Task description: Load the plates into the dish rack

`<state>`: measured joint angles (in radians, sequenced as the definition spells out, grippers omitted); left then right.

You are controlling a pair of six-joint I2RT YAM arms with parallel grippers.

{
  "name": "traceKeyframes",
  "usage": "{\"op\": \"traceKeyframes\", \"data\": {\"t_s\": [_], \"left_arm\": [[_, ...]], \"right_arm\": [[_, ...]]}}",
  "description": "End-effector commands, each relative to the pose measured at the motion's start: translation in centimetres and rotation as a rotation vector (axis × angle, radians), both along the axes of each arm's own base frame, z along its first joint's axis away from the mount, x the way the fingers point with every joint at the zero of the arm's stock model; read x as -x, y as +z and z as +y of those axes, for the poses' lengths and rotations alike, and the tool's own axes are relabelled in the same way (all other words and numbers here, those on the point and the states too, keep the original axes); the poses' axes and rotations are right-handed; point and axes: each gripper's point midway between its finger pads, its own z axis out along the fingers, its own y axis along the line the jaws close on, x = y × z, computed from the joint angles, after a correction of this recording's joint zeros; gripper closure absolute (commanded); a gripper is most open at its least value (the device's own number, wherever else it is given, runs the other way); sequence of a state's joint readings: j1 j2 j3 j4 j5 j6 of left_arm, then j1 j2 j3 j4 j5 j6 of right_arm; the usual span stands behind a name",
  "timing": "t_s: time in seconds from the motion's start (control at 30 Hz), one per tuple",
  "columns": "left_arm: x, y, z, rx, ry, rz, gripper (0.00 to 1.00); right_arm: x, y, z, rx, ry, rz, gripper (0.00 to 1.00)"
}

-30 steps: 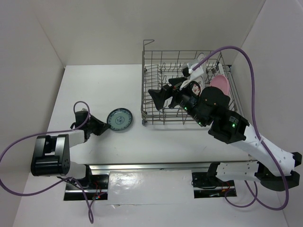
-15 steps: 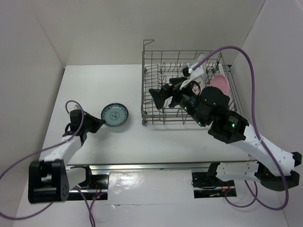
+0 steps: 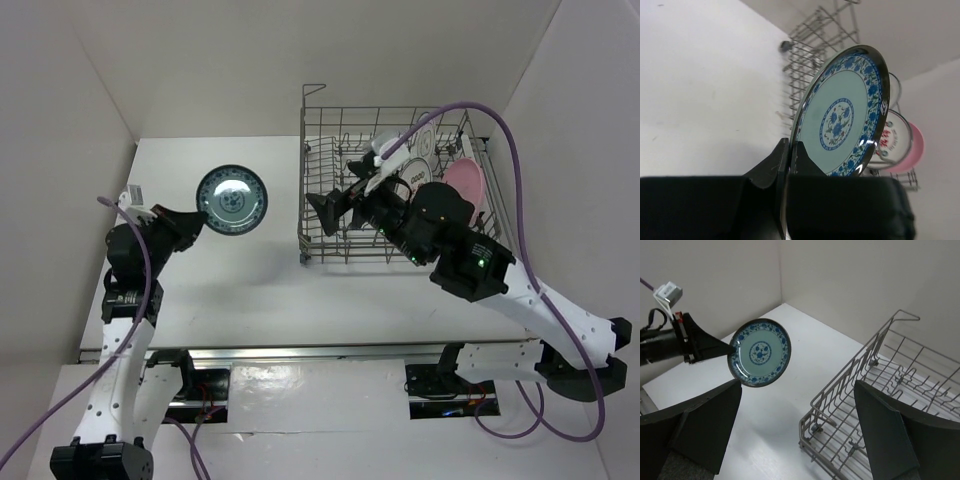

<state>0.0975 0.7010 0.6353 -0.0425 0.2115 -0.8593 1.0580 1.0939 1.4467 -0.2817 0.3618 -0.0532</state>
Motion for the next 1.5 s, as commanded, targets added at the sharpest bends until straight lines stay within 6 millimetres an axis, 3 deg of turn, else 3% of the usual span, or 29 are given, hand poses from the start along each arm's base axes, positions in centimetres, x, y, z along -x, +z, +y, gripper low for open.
{"op": "traceKeyframes", "data": {"t_s": [0.0,0.17,0.33,0.53,0.93,1.0,1.03,1.07,1.17,1.2,1.33,1.37,1.47], "left_arm": [[0.9,6.6,-3.1,-0.087,-0.205,-0.248,1.00],[2.5,9.2,-5.7,-0.125,-0.372,-0.378,1.00],[4.1,9.5,-7.8,-0.112,-0.517,-0.459,1.00],[4.9,10.2,-8.5,-0.112,-0.570,-0.521,1.00],[4.1,9.5,-8.3,-0.101,-0.545,-0.477,1.00],[4.1,9.5,-8.3,-0.101,-0.545,-0.477,1.00],[4.0,9.1,-8.3,-0.098,-0.546,-0.468,1.00],[4.0,9.1,-8.3,-0.098,-0.546,-0.468,1.00],[4.0,8.9,-8.3,-0.095,-0.546,-0.459,1.00],[3.9,9.0,-8.2,-0.095,-0.537,-0.459,1.00],[3.7,8.8,-8.1,-0.090,-0.526,-0.448,1.00],[3.7,8.8,-8.1,-0.090,-0.526,-0.448,1.00],[3.7,8.8,-8.1,-0.090,-0.526,-0.448,1.00]], "right_arm": [[-0.3,0.7,1.7,0.060,0.043,-0.115,0.00],[-2.0,0.3,2.4,0.107,0.020,-0.119,0.00],[-5.1,-1.8,2.6,0.133,0.046,-0.084,0.00],[-6.3,-4.2,3.5,0.159,0.124,-0.026,0.00],[-4.4,-2.1,4.9,0.040,0.289,0.012,0.00],[-5.4,-2.2,3.6,0.002,0.174,0.019,0.00],[-5.2,-0.2,2.5,-0.069,0.125,-0.024,0.00],[-5.7,0.1,1.6,-0.098,0.070,-0.026,0.00],[-5.5,0.3,1.4,-0.098,0.113,-0.015,0.00],[-5.3,1.2,1.2,-0.112,0.132,-0.020,0.00],[-4.1,-0.6,3.9,-0.048,0.282,0.054,0.00],[-4.1,-2.3,4.8,-0.017,0.305,0.096,0.00],[-3.9,-4.0,6.0,0.016,0.338,0.123,0.00]]}}
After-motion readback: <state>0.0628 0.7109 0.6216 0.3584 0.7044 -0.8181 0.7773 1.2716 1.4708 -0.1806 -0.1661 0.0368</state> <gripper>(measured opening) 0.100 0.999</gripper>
